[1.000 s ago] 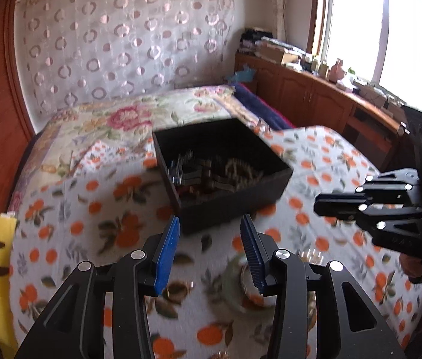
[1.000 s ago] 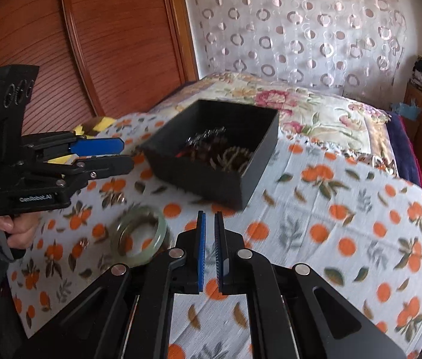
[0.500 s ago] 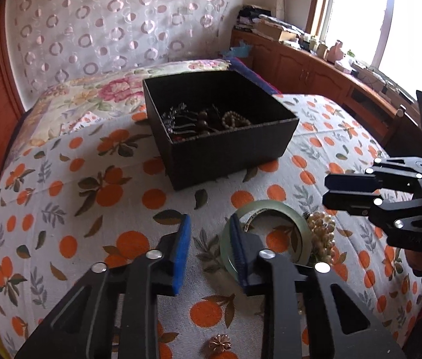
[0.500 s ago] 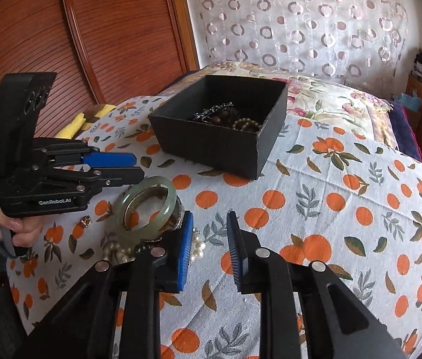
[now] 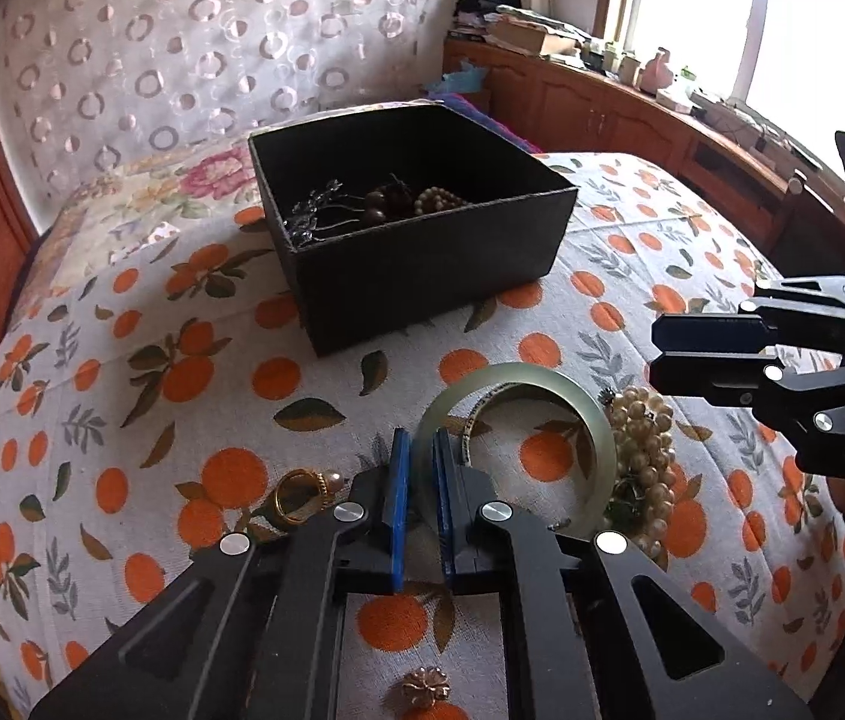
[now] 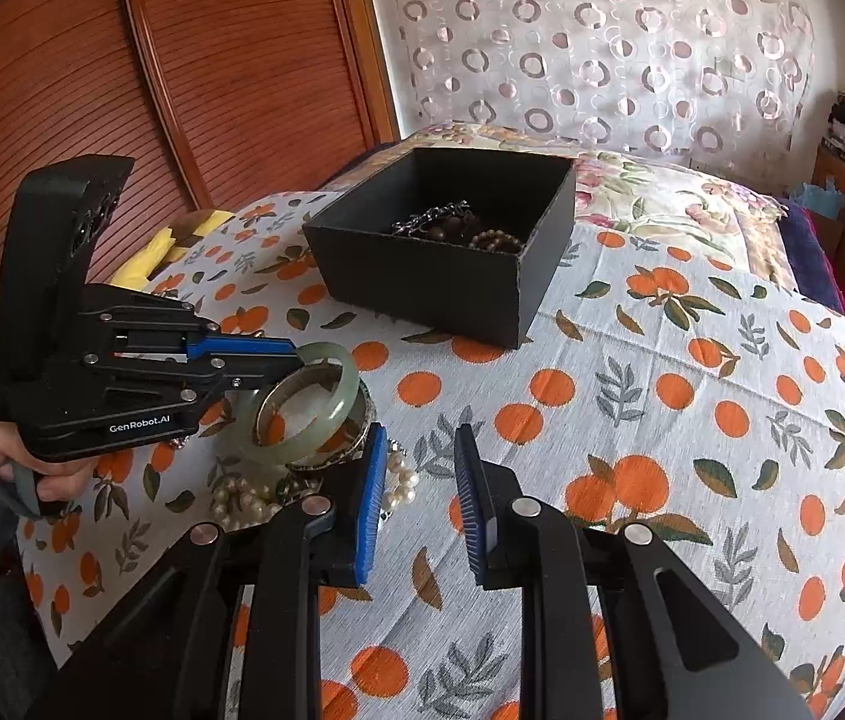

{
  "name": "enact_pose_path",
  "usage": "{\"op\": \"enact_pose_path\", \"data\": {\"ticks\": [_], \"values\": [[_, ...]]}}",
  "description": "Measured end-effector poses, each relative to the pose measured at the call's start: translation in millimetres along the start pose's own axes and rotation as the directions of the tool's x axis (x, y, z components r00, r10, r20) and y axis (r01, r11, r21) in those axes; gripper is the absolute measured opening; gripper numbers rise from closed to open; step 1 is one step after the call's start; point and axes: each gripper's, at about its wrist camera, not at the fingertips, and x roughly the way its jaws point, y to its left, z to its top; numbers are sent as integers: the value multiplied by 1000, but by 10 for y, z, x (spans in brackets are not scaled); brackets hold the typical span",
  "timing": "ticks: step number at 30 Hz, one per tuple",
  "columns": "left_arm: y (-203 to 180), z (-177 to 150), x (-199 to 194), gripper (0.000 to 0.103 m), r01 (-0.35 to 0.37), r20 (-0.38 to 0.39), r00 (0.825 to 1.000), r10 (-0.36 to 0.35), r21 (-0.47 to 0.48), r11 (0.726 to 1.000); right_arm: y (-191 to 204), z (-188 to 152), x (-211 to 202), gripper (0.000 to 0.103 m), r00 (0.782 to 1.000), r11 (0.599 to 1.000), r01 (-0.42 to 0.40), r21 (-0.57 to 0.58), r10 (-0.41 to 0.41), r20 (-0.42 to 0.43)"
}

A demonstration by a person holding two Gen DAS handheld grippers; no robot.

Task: Organize jewelry
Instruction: 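Move the left gripper to the jade bangle and close on its rim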

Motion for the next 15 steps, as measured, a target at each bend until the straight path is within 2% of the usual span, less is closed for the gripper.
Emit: {"op": "enact_pose_path", "data": {"ticks": [5,15], "values": [[0,-21,-119,6,3,40,999,-3,-24,1000,49,-67,-12,25,1000,1000,-1,-2,1,-3],[194,-21,-488,6,-25,151,987,45,-131,991,107,-108,-10,25,1000,1000,-11,-9,11,-12]]}}
